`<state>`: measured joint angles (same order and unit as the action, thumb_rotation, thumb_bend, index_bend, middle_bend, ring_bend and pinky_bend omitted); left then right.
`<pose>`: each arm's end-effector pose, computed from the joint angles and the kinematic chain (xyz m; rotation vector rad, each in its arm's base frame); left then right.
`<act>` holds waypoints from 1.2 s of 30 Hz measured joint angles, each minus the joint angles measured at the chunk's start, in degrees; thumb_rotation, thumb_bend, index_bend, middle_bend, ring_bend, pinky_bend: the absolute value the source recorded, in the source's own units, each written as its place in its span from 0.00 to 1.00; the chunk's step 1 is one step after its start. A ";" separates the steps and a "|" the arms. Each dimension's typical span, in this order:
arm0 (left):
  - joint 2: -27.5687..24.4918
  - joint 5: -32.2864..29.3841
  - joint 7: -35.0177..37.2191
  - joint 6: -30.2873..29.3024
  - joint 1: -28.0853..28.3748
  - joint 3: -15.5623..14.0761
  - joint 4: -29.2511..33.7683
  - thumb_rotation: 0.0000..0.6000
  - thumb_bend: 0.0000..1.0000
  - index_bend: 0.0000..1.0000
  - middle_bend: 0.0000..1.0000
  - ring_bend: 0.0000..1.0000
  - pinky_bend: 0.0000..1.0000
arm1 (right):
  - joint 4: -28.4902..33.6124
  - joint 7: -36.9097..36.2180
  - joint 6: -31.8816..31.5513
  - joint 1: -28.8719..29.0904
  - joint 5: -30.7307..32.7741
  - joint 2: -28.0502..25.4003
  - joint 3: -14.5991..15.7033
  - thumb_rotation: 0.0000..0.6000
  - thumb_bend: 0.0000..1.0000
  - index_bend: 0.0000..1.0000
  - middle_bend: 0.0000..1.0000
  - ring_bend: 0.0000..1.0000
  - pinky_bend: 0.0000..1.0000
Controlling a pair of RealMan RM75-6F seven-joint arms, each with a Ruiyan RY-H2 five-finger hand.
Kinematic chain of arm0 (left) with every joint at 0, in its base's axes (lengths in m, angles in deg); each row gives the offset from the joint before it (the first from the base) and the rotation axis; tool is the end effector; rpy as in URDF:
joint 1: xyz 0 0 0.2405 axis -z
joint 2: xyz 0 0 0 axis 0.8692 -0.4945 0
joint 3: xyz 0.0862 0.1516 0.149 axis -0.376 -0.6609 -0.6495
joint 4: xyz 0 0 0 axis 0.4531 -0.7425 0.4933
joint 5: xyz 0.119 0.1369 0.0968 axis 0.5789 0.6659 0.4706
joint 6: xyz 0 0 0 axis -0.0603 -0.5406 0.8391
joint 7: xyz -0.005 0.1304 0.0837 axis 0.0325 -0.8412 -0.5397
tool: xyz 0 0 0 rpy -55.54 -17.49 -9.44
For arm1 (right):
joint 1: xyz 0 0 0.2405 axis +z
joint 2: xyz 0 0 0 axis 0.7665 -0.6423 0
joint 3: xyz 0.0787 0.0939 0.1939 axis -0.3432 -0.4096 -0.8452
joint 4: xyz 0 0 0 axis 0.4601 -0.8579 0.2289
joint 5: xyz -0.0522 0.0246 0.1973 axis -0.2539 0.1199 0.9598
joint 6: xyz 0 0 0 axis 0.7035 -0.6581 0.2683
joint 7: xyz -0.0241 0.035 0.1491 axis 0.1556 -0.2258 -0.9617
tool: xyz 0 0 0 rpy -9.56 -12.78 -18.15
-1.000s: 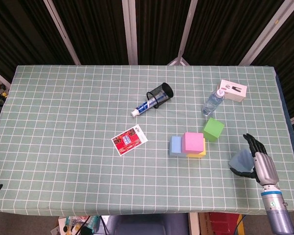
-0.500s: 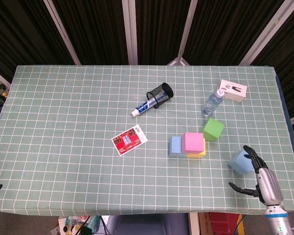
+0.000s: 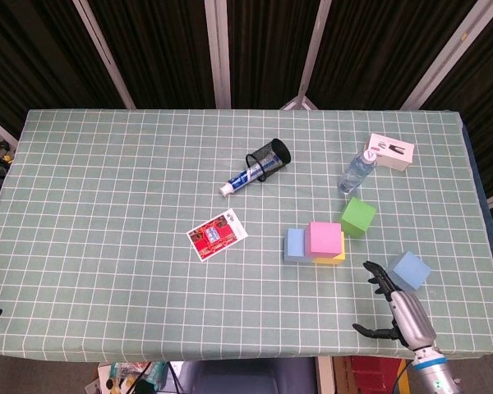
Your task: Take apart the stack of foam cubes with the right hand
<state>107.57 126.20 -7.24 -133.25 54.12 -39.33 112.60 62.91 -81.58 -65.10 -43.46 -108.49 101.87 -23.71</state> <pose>-0.2927 0.1267 0.1944 -1.1782 -0.9671 -0.9799 -0.2334 -0.1694 0.0692 1.4195 -1.5100 1.1624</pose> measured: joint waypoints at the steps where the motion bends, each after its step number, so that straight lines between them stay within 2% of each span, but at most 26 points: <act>1: -0.01 -0.05 -0.01 0.04 0.01 0.01 0.03 1.00 0.18 0.17 0.00 0.00 0.00 | -0.31 -0.68 1.04 0.61 0.35 0.20 -0.14 1.00 0.10 0.13 0.14 0.26 0.34; 6: -0.08 -0.30 0.04 0.09 0.01 0.09 0.08 1.00 0.18 0.17 0.00 0.00 0.00 | -3.79 -4.46 8.20 4.55 3.68 1.69 -1.42 1.00 0.10 0.13 0.14 0.26 0.34; 13: -0.12 -0.35 -0.21 0.45 0.15 0.06 0.22 1.00 0.18 0.17 0.00 0.00 0.00 | -8.22 -4.03 13.07 7.67 10.89 5.20 -3.95 1.00 0.10 0.16 0.16 0.27 0.34; 25: -0.46 -0.27 -0.06 1.30 0.52 -0.17 0.37 1.00 0.18 0.17 0.00 0.00 0.00 | -14.61 3.58 16.33 12.67 21.10 11.93 -10.47 1.00 0.10 0.17 0.16 0.27 0.34; 36: -0.40 0.14 -0.52 1.45 0.65 -0.39 0.46 1.00 0.18 0.17 0.00 0.00 0.00 | -14.82 8.97 16.99 15.45 26.37 13.47 -13.11 1.00 0.10 0.20 0.19 0.27 0.32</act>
<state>107.17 126.34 -7.76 -131.80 54.77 -39.73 113.05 48.10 -72.61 -48.11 -28.02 -82.12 115.34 -36.82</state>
